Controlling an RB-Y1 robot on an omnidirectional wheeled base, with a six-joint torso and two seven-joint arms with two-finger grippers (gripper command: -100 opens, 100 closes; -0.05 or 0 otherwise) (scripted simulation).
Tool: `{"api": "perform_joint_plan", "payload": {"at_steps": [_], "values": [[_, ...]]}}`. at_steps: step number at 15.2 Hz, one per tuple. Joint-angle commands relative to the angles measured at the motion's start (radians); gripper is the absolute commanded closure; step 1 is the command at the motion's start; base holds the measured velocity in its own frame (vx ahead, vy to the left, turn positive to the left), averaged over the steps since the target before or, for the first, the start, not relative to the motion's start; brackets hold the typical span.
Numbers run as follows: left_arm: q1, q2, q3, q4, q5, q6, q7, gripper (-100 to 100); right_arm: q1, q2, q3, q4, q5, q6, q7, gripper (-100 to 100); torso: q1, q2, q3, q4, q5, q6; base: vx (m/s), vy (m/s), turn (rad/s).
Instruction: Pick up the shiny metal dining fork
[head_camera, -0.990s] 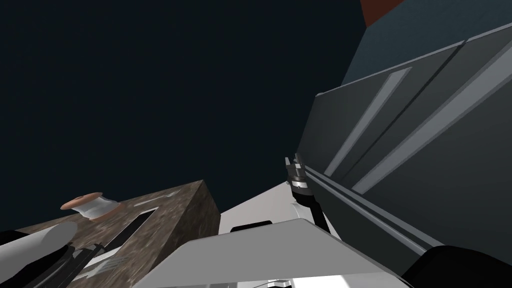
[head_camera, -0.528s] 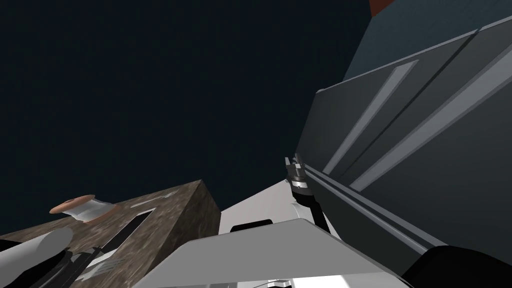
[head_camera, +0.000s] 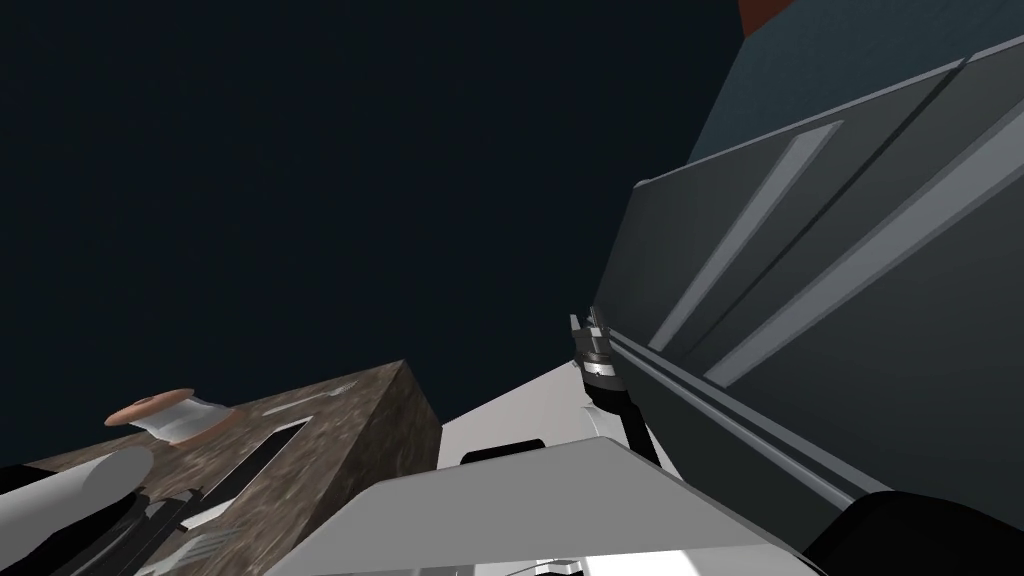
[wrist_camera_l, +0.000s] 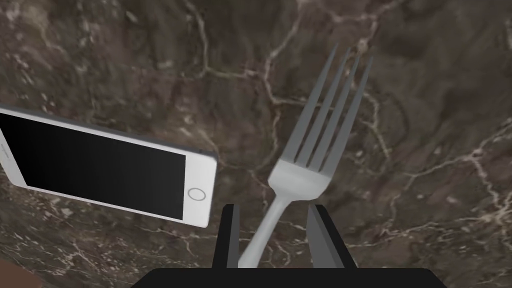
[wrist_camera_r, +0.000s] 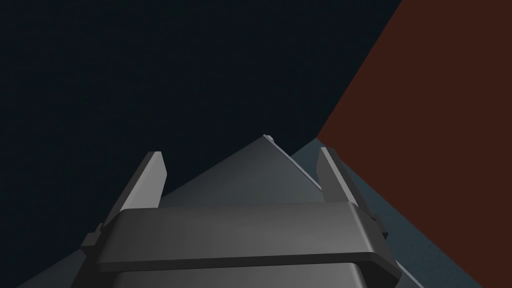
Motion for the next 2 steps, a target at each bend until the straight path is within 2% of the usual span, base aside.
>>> {"api": "perform_joint_plan", "payload": {"at_steps": [1,2], "values": [[0.001,-0.001,0.001,-0.028,-0.003,0.028,0.005,100,0.0,0.0,0.0,0.0,0.0,0.0,0.0,0,0.0,0.0,0.0,0.0,0.0,0.0,0.029,0.006,0.014],[0.001,-0.001,0.0,-0.014,-0.001,0.012,0.002,100,0.0,0.0,0.0,0.0,0.0,0.0,0.0,0,0.0,0.0,0.0,0.0,0.0,0.0,0.018,0.005,0.004]]}}
